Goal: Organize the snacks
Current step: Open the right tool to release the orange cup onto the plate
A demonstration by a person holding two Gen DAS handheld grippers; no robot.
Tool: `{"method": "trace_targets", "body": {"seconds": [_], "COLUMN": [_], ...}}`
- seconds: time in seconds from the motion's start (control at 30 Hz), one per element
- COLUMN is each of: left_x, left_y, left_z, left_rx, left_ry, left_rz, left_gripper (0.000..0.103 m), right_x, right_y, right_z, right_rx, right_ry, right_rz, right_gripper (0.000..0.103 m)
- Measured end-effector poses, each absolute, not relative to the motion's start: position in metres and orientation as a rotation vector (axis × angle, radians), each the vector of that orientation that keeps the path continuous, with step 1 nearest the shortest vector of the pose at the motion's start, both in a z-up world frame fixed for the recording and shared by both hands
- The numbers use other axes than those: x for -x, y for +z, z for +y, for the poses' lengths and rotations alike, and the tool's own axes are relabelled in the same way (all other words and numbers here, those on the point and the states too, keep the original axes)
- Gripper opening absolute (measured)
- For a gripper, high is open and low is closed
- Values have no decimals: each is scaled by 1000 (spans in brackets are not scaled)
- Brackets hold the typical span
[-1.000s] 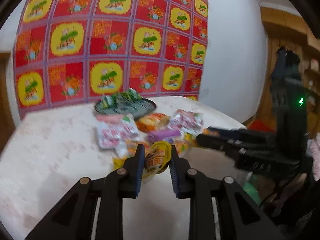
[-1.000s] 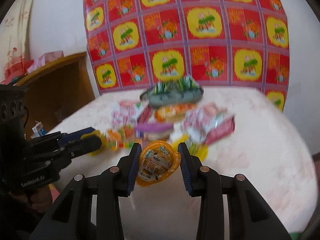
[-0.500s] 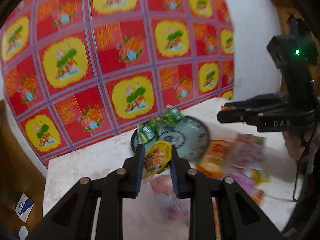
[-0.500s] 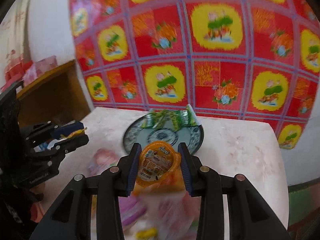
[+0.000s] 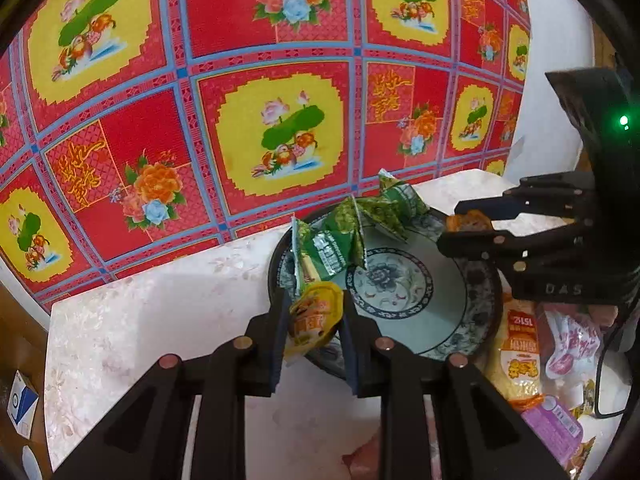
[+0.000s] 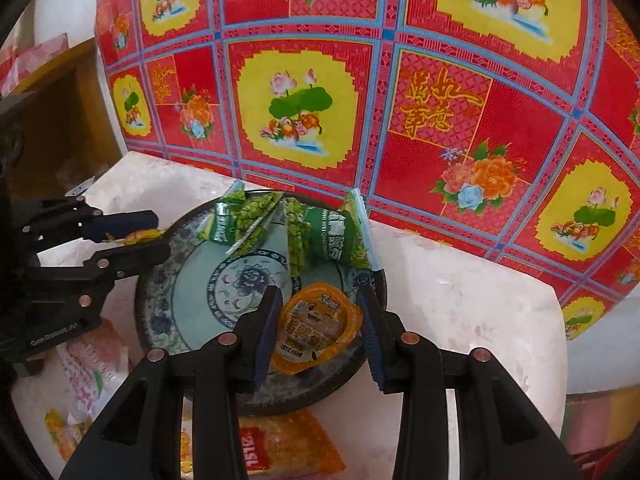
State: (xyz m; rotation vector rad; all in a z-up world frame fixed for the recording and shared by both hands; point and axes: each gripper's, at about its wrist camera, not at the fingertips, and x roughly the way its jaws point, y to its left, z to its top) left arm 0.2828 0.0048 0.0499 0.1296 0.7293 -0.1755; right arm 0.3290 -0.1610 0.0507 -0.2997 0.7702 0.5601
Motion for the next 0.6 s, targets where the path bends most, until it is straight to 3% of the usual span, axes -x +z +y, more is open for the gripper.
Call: {"method": "trace_targets", "body": {"seconds": [0.07,0.17,0.2,0.23,0.43,0.6], "left_x": [-284,-280,-278,-275,-256,-248], "left_y": [50,54,56,59,76,79], "left_z": [7,9,9,10,9,8], "left_rx": [-112,-95,-89,-82,-80,-106], "left_ry": [-176,-178,-183,-191,-225,-195], "left_rz": [720,692,679,661,554,523], "left_gripper": [25,28,34,42,55,56], "right_x": [-335,-340,-341,-340,-337,-338], "right_y": [47,46,48,52,63,61], "right_z": [-160,-165,-169,-174,-195,-202], "right_rx": [297,264,240,207,86,58], "right_ry": [547,521,525,529,550,501], "right_rz": [795,809,801,791,759,760], "right_gripper": [43,69,71,71,72,72]}}
